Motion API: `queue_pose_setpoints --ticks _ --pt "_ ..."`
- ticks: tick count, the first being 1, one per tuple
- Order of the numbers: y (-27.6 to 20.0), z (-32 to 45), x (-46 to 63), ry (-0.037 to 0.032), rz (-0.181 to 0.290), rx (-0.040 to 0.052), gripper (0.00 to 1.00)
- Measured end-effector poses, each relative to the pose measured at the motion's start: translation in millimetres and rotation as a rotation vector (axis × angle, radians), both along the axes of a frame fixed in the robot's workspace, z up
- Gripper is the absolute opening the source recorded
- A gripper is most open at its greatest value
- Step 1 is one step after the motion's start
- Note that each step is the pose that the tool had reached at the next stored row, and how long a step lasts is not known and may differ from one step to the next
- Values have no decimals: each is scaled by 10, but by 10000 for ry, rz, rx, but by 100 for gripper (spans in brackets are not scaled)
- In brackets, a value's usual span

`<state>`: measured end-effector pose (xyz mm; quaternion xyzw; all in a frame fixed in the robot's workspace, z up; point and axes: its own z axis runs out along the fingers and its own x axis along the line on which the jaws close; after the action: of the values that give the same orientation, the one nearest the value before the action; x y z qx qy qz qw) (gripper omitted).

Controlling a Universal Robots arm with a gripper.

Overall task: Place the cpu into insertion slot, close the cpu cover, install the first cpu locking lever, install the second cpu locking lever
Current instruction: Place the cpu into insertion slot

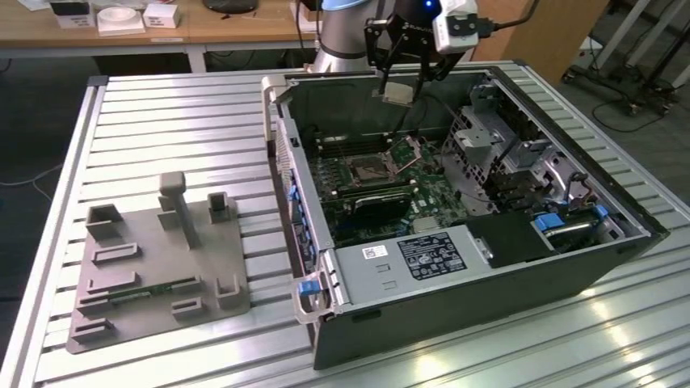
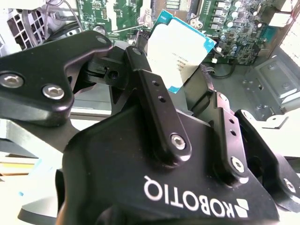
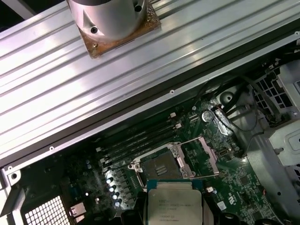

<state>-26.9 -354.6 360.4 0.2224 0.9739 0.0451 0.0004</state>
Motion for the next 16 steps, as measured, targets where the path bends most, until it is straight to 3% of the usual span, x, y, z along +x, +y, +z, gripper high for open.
queue_pose_setpoints --ticks 16 --pt "0 -1 0 0 -235 -1 54"
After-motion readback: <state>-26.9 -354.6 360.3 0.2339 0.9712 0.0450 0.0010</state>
